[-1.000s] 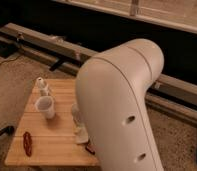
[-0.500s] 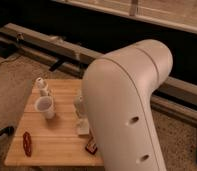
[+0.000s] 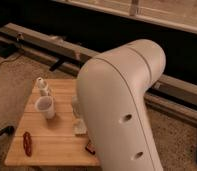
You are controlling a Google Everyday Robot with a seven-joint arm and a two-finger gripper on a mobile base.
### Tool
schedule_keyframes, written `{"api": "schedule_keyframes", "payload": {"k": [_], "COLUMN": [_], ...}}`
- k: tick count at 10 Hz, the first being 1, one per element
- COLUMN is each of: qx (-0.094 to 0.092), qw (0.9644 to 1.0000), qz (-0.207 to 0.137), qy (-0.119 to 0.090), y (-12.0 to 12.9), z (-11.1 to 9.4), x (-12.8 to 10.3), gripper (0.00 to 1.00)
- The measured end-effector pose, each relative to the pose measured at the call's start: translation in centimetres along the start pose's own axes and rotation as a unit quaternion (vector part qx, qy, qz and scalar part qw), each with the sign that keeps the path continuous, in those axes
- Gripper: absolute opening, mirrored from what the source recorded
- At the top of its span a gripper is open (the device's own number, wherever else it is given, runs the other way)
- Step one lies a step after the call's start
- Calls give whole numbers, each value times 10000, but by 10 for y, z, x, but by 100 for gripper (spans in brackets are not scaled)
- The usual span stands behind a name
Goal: Wipe the white sponge on the table
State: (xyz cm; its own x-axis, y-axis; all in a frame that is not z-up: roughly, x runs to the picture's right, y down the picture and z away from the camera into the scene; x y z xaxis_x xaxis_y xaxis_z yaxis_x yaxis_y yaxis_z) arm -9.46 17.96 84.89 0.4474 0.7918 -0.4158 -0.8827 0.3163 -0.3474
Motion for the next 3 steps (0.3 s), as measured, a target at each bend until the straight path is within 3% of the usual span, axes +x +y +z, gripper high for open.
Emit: {"api": "schedule_keyframes", "payload": {"k": [1,3], "qx": [3,1], "qw": [10000,10000], "qz": [11,2], "qy": [-1,1], "y": [-1,0], "z": [0,0], "x": [0,0], "gripper": [6,28]}}
